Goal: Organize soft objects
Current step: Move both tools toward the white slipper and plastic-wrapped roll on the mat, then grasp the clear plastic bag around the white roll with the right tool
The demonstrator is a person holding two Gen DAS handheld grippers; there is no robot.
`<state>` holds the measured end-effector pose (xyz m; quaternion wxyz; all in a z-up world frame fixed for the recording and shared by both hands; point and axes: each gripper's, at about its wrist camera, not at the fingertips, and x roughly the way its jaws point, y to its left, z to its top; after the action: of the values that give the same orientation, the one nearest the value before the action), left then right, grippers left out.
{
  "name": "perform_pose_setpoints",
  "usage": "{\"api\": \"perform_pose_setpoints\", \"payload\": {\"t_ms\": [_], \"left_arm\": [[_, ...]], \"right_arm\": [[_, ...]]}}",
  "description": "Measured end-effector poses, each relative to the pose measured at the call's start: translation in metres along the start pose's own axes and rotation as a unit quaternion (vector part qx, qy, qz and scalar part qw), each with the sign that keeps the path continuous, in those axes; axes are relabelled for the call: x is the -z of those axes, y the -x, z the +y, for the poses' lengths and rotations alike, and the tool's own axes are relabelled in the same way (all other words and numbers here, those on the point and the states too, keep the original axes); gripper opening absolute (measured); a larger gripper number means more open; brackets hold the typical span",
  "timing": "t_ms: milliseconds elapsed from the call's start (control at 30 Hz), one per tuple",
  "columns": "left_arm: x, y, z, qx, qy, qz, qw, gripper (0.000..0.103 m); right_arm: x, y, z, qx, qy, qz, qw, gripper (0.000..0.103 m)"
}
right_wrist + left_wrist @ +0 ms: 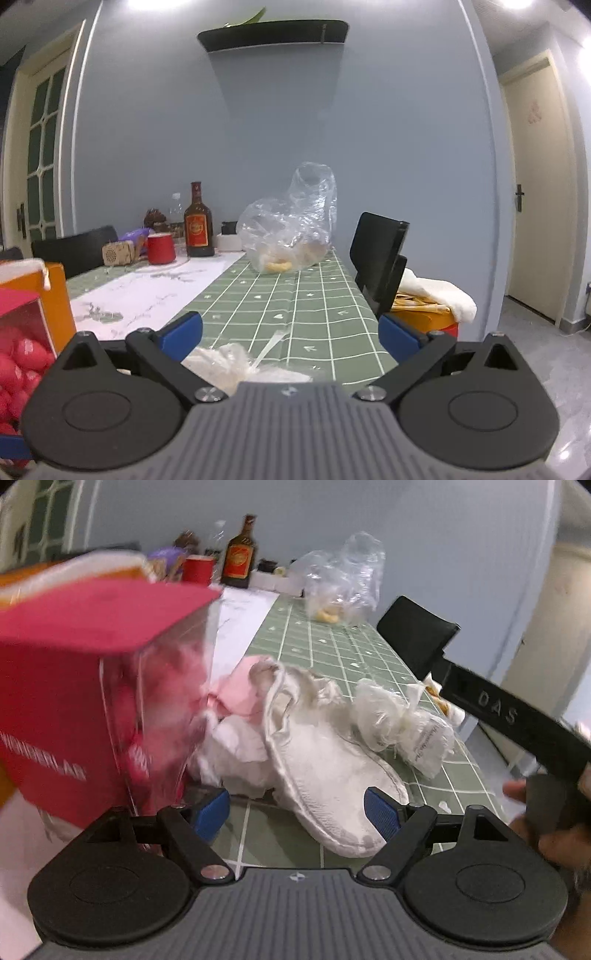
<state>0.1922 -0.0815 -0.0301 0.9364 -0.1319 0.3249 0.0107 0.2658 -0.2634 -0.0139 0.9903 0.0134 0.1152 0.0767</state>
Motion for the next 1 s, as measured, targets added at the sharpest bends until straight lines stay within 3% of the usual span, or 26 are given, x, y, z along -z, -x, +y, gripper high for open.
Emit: {"api": "perform_pose_setpoints", "payload": {"t_ms": [200, 267, 333, 467, 567, 633, 767, 833, 967, 1000], "left_arm": [[0.011, 0.003, -0.006, 0.005, -0.01, 0.003, 0.9999, 0.097], [0.014, 0.002, -0.011, -0.008, -0.028, -0.004, 0.9996, 0.088], [0.018, 0.003, -0.013, -0.014, -0.033, -0.014, 0.9993, 0.082], [0.018, 0.003, -0.013, 0.0, -0.029, -0.017, 0.9994, 0.075], [0.018, 0.004, -0.011, 0.008, -0.021, -0.019, 0.9996, 0.075], [0.019, 0.005, -0.01, 0.011, -0.019, -0.019, 0.9996, 0.076], [0.02, 0.007, -0.007, 0.02, -0.014, -0.02, 0.9995, 0.078], [0.02, 0.007, -0.008, 0.021, -0.017, -0.019, 0.9995, 0.08], [0.02, 0.007, -0.008, 0.023, -0.018, -0.018, 0.9994, 0.081], [0.02, 0.007, -0.007, 0.025, -0.016, -0.018, 0.9994, 0.081]], "right_arm": [[0.007, -0.01, 0.016, -0.001, 0.053, 0.029, 0.998, 0.099], [0.007, -0.014, 0.018, 0.002, 0.062, 0.032, 0.998, 0.096], [0.009, -0.016, 0.021, 0.003, 0.077, 0.039, 0.996, 0.087], [0.013, -0.03, 0.027, 0.007, 0.103, 0.075, 0.992, 0.085], [0.015, -0.031, 0.031, -0.003, 0.114, 0.078, 0.99, 0.088], [0.016, -0.037, 0.033, 0.003, 0.119, 0.095, 0.988, 0.098], [0.018, -0.049, 0.035, 0.002, 0.131, 0.13, 0.983, 0.098], [0.019, -0.054, 0.035, 0.008, 0.133, 0.141, 0.981, 0.092], [0.021, -0.057, 0.034, 0.004, 0.134, 0.155, 0.979, 0.058], [0.021, -0.057, 0.034, 0.0, 0.133, 0.158, 0.978, 0.055]]}}
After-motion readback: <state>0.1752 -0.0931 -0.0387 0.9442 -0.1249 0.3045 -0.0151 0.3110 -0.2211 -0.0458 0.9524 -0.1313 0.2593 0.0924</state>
